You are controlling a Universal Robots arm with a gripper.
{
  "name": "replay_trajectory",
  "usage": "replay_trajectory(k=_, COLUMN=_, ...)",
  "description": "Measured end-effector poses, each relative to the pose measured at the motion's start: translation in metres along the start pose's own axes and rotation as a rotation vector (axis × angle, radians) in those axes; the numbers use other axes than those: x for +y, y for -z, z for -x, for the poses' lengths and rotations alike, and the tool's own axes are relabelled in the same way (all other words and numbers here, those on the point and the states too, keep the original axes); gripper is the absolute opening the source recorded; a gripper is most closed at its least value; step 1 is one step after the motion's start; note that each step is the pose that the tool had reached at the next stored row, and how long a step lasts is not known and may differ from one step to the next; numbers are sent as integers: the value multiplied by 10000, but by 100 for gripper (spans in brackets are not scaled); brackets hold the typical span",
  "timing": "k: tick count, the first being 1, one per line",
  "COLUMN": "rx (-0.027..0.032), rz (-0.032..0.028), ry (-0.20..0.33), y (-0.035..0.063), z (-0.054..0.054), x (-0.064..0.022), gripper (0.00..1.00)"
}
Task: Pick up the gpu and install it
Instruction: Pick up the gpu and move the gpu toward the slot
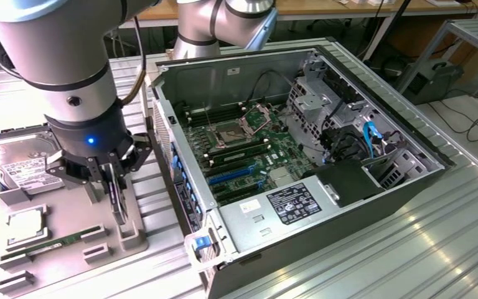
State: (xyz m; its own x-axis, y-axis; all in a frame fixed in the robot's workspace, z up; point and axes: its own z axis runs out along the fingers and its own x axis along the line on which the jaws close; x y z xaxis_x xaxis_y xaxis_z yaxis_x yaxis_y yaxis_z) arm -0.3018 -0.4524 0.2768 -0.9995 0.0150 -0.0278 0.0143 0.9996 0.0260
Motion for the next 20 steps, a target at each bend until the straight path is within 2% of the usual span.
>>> replay_trajectory(k=20, rx=1, rz=0, ry=0, y=453, z=13, x=12, gripper=27)
